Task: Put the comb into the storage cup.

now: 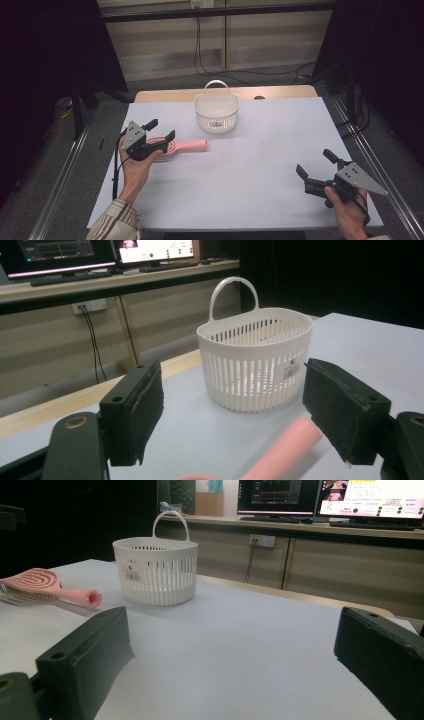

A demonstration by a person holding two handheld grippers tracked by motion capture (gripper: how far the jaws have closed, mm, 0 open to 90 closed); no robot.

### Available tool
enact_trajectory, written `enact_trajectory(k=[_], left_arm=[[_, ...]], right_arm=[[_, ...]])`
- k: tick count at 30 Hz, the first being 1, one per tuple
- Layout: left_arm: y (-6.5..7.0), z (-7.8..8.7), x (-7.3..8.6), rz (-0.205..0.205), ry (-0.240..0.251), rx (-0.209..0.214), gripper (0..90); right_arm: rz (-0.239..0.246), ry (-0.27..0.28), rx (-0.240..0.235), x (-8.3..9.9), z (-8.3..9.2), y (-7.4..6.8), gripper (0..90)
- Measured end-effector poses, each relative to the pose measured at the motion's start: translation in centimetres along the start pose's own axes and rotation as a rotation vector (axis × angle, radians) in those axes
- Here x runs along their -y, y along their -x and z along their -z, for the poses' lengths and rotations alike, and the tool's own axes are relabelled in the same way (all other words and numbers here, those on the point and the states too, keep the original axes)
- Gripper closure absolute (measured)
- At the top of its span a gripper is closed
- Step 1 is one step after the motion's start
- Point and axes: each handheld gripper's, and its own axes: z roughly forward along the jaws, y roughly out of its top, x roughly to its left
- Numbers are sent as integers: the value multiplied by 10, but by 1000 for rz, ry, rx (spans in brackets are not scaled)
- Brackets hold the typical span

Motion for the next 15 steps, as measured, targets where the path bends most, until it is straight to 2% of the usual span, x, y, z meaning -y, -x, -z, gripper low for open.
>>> enact_trajectory(k=[1, 2, 8, 10, 12, 15], left_arm=[[-1, 0, 0, 4, -1, 13, 262], [-1, 0, 0, 3, -2, 14, 350], [1, 0, 0, 12, -7, 30, 454], [1, 0, 0, 15, -17, 47, 542], [0, 1, -1, 18, -21, 58, 580], [0, 2, -2, 28, -22, 74, 682]], right_arm=[[0, 1, 2, 0, 0, 0, 11], [1, 0, 2, 0, 0, 1, 11], [0, -9, 2, 0, 0, 0, 10], [2, -15, 1, 1, 0, 0, 11], [2, -13, 0, 1, 0, 0, 11], [-1, -13, 0, 1, 0, 0, 11]])
